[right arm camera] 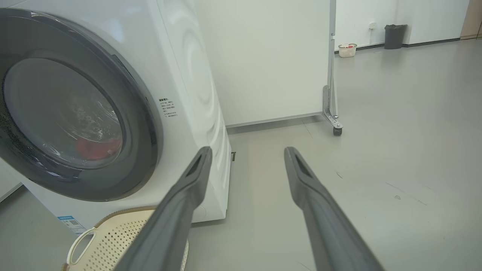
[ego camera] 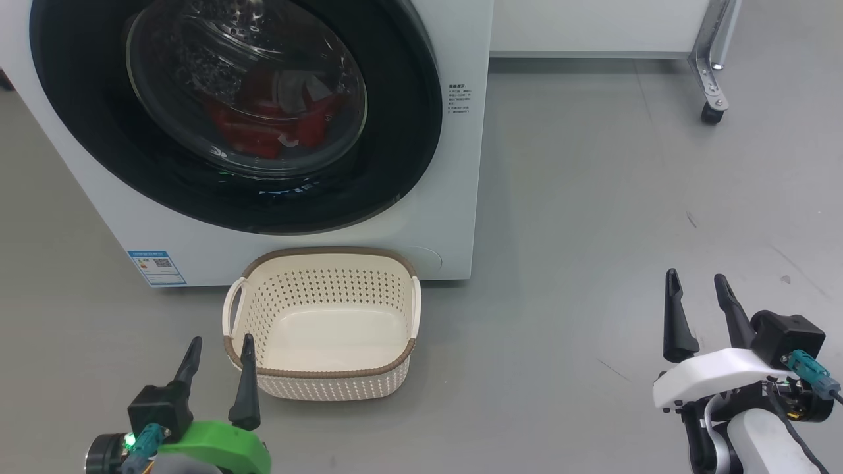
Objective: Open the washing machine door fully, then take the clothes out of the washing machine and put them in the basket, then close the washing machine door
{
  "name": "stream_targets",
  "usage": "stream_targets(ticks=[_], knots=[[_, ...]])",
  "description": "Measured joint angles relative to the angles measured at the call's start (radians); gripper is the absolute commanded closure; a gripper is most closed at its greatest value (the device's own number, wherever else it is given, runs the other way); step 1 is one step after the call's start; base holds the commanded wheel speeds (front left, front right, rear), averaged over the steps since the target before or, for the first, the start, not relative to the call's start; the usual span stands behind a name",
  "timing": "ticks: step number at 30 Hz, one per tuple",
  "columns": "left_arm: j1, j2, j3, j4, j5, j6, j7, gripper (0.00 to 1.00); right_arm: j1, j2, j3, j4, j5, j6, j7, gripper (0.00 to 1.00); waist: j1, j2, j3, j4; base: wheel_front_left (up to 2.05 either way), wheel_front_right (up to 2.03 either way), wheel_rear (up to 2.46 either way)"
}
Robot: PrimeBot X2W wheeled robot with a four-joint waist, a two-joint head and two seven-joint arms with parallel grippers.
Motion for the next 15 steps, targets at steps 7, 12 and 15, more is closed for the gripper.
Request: stream_targets(ticks=[7, 12, 15], knots=[[0.000, -0.001, 0.007, 0.022, 0.015, 0.000, 0.000, 0.00, -0.001, 0.003, 0.013, 0.026, -0.005, 0.000, 0.012, 0.00, 0.0000, 0.0000, -0.001, -0.003, 0.00, 0.00, 0.00], [0.000, -0.008, 0.008, 0.027, 0.015, 0.000, 0.000, 0.00, -0.004, 0.008, 0.015, 0.035, -0.005, -0.001, 0.015, 0.00, 0.0000, 0.0000, -0.002, -0.004, 0.00, 0.00, 0.00], [-0.001, -0.009, 0.008, 0.027, 0.023, 0.000, 0.000, 0.00, -0.012, 0.009, 0.015, 0.039, -0.005, -0.001, 0.018, 0.00, 0.0000, 0.0000, -0.002, -0.004, 0.00, 0.00, 0.00]])
